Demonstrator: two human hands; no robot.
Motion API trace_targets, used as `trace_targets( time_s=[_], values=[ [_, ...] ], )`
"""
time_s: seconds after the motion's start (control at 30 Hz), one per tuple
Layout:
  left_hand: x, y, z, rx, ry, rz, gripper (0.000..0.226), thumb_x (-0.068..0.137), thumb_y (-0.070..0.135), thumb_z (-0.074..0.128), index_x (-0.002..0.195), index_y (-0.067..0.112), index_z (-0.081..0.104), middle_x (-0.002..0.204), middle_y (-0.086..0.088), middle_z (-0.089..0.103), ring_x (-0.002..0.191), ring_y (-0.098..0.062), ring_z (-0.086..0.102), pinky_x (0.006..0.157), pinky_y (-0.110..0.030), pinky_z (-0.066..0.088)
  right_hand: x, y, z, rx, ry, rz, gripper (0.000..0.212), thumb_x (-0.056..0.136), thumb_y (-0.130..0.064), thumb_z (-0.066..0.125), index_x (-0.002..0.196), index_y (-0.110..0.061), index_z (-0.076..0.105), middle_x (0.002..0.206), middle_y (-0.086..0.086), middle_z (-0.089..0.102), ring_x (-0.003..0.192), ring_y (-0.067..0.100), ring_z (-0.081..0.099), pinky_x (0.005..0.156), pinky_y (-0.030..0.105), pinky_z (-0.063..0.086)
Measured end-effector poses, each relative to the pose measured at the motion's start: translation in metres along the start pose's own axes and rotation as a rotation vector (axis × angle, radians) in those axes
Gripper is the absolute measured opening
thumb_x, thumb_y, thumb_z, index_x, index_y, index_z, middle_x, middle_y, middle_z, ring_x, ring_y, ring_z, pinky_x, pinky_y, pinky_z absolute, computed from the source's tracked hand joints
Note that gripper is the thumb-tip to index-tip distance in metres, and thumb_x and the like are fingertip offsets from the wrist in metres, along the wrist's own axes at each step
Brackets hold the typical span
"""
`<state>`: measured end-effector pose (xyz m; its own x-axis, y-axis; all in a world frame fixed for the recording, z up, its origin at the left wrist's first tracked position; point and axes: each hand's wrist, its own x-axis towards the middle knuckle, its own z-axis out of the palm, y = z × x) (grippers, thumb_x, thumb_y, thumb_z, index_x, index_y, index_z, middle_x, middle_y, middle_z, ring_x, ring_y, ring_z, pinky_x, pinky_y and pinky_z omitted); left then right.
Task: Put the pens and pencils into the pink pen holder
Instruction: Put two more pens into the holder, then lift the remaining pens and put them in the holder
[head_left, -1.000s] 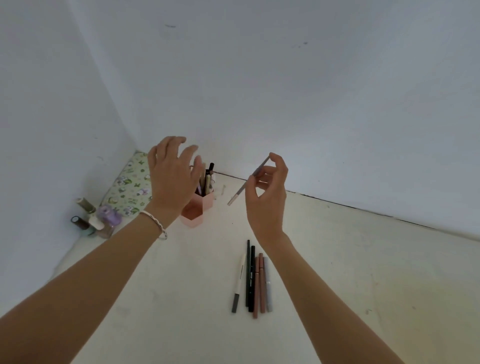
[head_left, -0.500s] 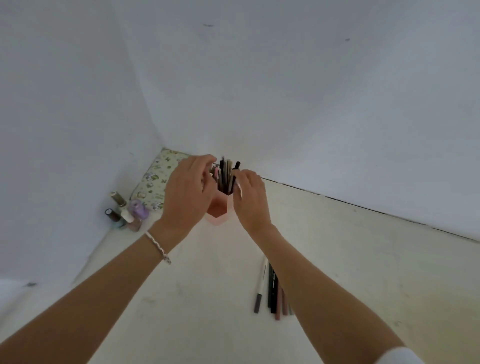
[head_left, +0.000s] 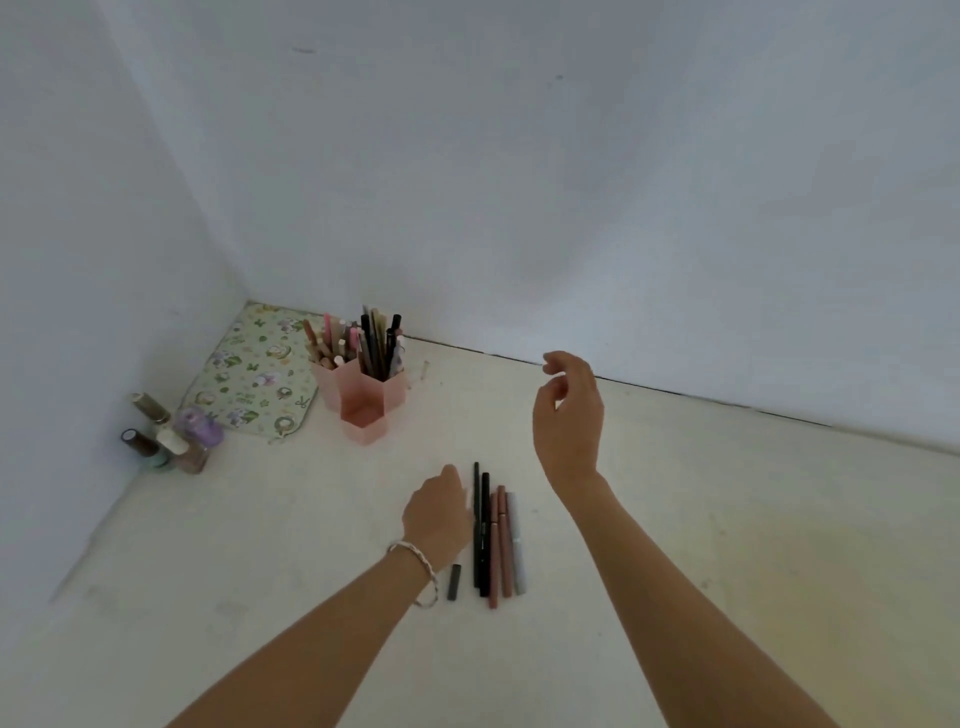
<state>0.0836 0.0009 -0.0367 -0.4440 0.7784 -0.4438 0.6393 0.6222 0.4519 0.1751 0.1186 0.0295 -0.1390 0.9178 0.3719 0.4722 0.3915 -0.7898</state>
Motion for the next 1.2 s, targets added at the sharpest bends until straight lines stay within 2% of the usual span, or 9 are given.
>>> trace_targets(
  time_s=[0.17, 0.3, 0.43, 0.53, 0.8, 0.9, 1.0, 1.1, 1.2],
  values=[
    [-0.002, -0.003, -0.004, -0.11, 0.055, 0.061, 0.025, 0.089, 0.013, 0.057, 0.113, 0.013, 0.051, 0.101, -0.006, 0.063, 0.089, -0.024, 0.062, 0.079, -0.036, 0.052, -0.036, 0.029, -0.017, -0.077, -0.227, 0.231, 0.03, 0.091, -0.001, 0.047, 0.111, -0.018, 0.061, 0.088, -0.01, 0.062, 0.074, 0.0, 0.056, 0.069, 0.017, 0.045],
    [0.008, 0.012, -0.05, -0.441, 0.315, 0.164, 0.042, 0.09, 0.006, 0.06, 0.128, 0.021, 0.05, 0.086, 0.003, 0.058, 0.074, -0.013, 0.06, 0.068, -0.032, 0.057, -0.062, 0.046, -0.021, -0.236, -0.501, 0.353, 0.029, 0.091, -0.006, 0.047, 0.115, -0.016, 0.06, 0.077, -0.005, 0.06, 0.063, 0.008, 0.054, 0.062, 0.021, 0.044],
    [0.012, 0.029, -0.089, -0.562, 0.505, 0.32, 0.041, 0.089, 0.006, 0.062, 0.123, 0.027, 0.053, 0.087, 0.006, 0.058, 0.077, -0.007, 0.061, 0.064, -0.024, 0.054, -0.076, 0.049, -0.015, -0.37, -0.735, 0.371, 0.043, 0.09, -0.009, 0.051, 0.132, -0.017, 0.05, 0.107, 0.004, 0.062, 0.095, 0.019, 0.061, 0.082, 0.029, 0.05],
    [0.01, 0.035, -0.1, -0.594, 0.55, 0.367, 0.037, 0.089, 0.006, 0.061, 0.121, 0.025, 0.056, 0.088, 0.003, 0.06, 0.078, -0.011, 0.062, 0.072, -0.033, 0.057, -0.083, 0.047, -0.007, -0.459, -0.795, 0.305, 0.045, 0.091, -0.01, 0.049, 0.135, -0.016, 0.045, 0.118, 0.007, 0.058, 0.105, 0.024, 0.059, 0.084, 0.03, 0.048],
    [0.009, 0.025, -0.108, -0.595, 0.648, 0.423, 0.039, 0.091, 0.003, 0.059, 0.124, 0.022, 0.056, 0.099, -0.001, 0.058, 0.085, -0.008, 0.061, 0.077, -0.028, 0.058, -0.092, 0.049, 0.0, -0.523, -0.73, 0.197, 0.025, 0.088, -0.006, 0.05, 0.113, -0.01, 0.054, 0.108, 0.007, 0.054, 0.088, 0.025, 0.058, 0.073, 0.033, 0.05],
    [0.019, 0.012, -0.133, -0.542, 0.81, 0.447, 0.036, 0.092, 0.006, 0.059, 0.123, 0.021, 0.055, 0.103, -0.002, 0.057, 0.086, -0.003, 0.06, 0.079, -0.02, 0.056, -0.064, 0.039, -0.005, -0.355, -0.455, 0.208, 0.033, 0.084, -0.004, 0.056, 0.117, -0.011, 0.056, 0.105, 0.005, 0.054, 0.078, 0.017, 0.058, 0.064, 0.02, 0.045],
    [0.033, -0.001, -0.157, -0.443, 0.918, 0.367, 0.033, 0.093, 0.011, 0.058, 0.123, 0.021, 0.054, 0.111, -0.004, 0.054, 0.088, -0.014, 0.064, 0.072, -0.026, 0.055, -0.027, 0.008, -0.006, -0.06, -0.174, 0.15, 0.035, 0.081, 0.001, 0.059, 0.11, -0.02, 0.056, 0.096, -0.005, 0.052, 0.072, 0.001, 0.055, 0.061, 0.012, 0.043],
    [0.046, -0.006, -0.163, -0.299, 0.947, 0.315, 0.031, 0.094, 0.011, 0.057, 0.123, 0.018, 0.056, 0.108, -0.005, 0.058, 0.084, -0.015, 0.063, 0.065, -0.025, 0.051, -0.007, -0.023, -0.001, 0.177, -0.053, 0.067, 0.043, 0.081, 0.003, 0.06, 0.108, -0.03, 0.053, 0.099, -0.007, 0.054, 0.08, 0.0, 0.058, 0.067, 0.009, 0.047],
    [0.062, -0.013, -0.162, -0.174, 0.935, 0.291, 0.029, 0.094, 0.012, 0.056, 0.122, 0.016, 0.059, 0.104, -0.006, 0.062, 0.082, -0.022, 0.062, 0.074, -0.034, 0.052, 0.0, -0.038, 0.011, 0.236, -0.029, 0.005, 0.038, 0.086, 0.0, 0.059, 0.111, -0.028, 0.054, 0.103, -0.004, 0.056, 0.084, 0.003, 0.06, 0.071, 0.009, 0.048]
  ],
)
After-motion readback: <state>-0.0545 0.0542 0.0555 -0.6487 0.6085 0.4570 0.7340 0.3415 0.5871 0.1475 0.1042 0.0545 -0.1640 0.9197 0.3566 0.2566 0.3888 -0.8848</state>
